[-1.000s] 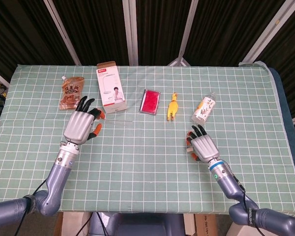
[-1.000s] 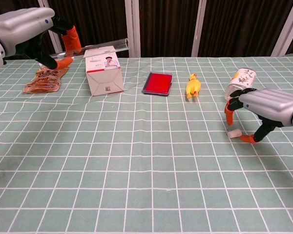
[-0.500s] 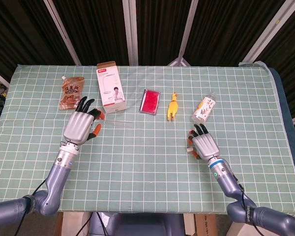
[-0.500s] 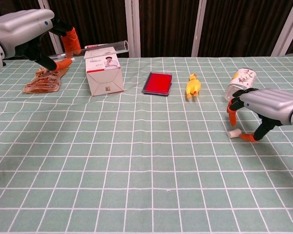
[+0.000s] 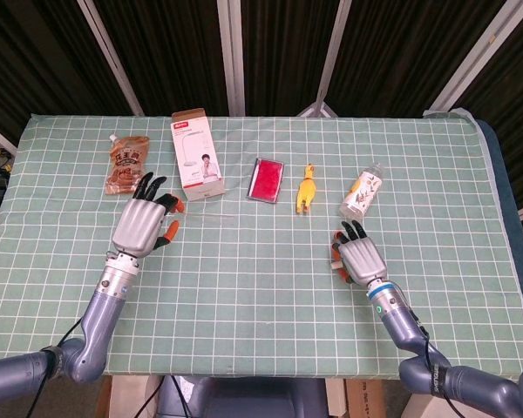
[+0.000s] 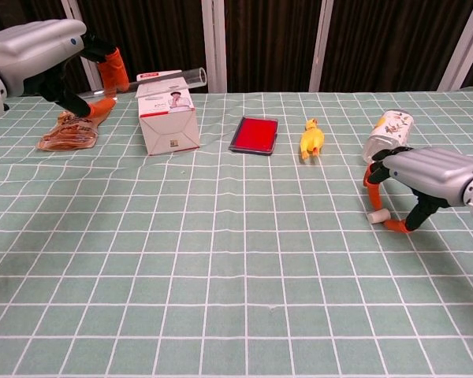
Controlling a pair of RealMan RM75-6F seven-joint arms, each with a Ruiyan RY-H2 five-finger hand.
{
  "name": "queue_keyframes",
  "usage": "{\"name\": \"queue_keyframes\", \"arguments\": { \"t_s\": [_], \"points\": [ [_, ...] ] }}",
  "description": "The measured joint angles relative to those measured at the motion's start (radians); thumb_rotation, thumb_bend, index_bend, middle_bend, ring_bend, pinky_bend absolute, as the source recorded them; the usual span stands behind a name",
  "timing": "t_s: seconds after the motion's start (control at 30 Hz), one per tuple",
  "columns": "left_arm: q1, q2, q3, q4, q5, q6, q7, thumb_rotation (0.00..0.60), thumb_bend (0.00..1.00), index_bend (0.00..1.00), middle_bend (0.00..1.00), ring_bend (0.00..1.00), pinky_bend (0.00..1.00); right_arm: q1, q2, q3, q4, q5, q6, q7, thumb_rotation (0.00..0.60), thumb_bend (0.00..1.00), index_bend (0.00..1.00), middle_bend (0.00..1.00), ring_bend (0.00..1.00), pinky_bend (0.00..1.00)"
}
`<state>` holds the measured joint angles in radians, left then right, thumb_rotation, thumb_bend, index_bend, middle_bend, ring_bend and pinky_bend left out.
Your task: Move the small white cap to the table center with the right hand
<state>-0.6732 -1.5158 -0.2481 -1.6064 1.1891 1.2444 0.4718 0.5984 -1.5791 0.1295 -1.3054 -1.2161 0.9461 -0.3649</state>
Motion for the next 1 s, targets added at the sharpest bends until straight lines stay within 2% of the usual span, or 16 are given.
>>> {"name": "queue_keyframes", "arguments": {
  "t_s": [0.33, 0.53, 0.77, 1.0],
  "points": [
    [-0.003, -0.009, -0.001, 0.004, -0.005, -0.002, 0.000, 0.600, 0.62, 0.49, 0.50, 0.12, 0.00, 0.000, -0.001, -0.002, -0.001, -0.011, 0.028, -0.004, 0.600, 0.36, 0.58, 0.29, 0.04, 0.00],
    [-0.006, -0.037, -0.002, 0.004, -0.021, -0.003, 0.002, 0.600, 0.62, 0.49, 0.50, 0.12, 0.00, -0.003, 0.024, 0.019, -0.028, -0.027, 0.078, -0.002, 0.600, 0.36, 0.58, 0.29, 0.04, 0.00],
    [-0.008, -0.138, -0.026, 0.017, -0.102, 0.011, 0.002, 0.600, 0.62, 0.49, 0.51, 0.13, 0.00, -0.008, 0.070, 0.065, -0.079, -0.046, 0.165, -0.004, 0.600, 0.36, 0.58, 0.29, 0.04, 0.00],
    [-0.012, -0.253, -0.032, 0.095, -0.129, 0.031, -0.019, 0.600, 0.63, 0.49, 0.52, 0.13, 0.00, -0.011, 0.106, 0.094, -0.116, -0.086, 0.247, -0.029, 0.600, 0.36, 0.58, 0.29, 0.04, 0.00]
  ]
}}
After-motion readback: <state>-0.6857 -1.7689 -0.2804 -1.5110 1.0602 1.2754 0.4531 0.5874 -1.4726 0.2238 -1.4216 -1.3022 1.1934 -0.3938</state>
